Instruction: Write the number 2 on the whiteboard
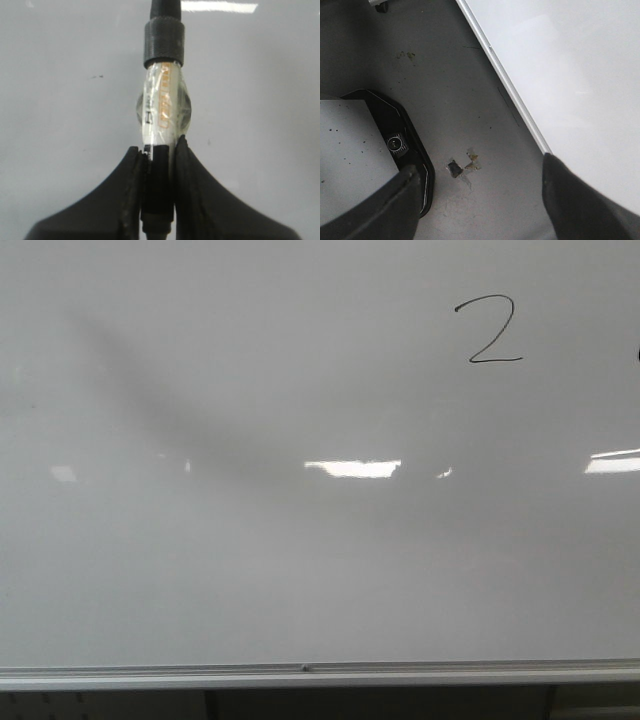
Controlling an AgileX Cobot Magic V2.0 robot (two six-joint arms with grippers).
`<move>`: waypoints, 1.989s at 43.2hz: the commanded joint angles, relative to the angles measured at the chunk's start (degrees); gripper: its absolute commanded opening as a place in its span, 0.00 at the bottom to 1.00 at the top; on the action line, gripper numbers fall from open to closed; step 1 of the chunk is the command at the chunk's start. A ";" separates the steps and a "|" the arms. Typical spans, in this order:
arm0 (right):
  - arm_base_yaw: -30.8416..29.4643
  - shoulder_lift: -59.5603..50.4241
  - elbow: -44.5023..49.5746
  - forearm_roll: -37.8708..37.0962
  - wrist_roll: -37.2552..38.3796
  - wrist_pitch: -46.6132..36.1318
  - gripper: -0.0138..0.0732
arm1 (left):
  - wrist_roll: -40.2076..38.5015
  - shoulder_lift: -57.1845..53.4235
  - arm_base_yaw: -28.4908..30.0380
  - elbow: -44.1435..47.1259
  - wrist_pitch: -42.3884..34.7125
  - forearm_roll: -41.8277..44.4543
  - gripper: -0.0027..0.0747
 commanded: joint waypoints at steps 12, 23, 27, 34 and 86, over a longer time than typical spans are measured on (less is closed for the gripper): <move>-0.36 -0.79 -1.93 1.03 0.16 -2.43 0.77 | 5.96 10.79 1.76 -1.50 -24.62 -2.50 0.08; -0.36 -0.79 -1.93 1.68 0.16 -2.48 0.77 | 6.30 15.46 2.97 -1.50 -30.71 -2.75 0.25; -0.36 -0.79 -1.93 1.68 0.16 -2.48 0.77 | 6.30 16.39 2.97 -1.50 -30.98 -2.63 0.32; -0.36 -0.79 -1.93 1.67 0.16 -2.65 0.77 | 6.30 16.37 2.97 -1.50 -31.18 -2.63 0.52; -0.36 -21.22 -2.90 -23.13 49.47 -0.93 0.77 | 6.30 -29.97 -20.67 -13.38 50.63 -6.75 0.56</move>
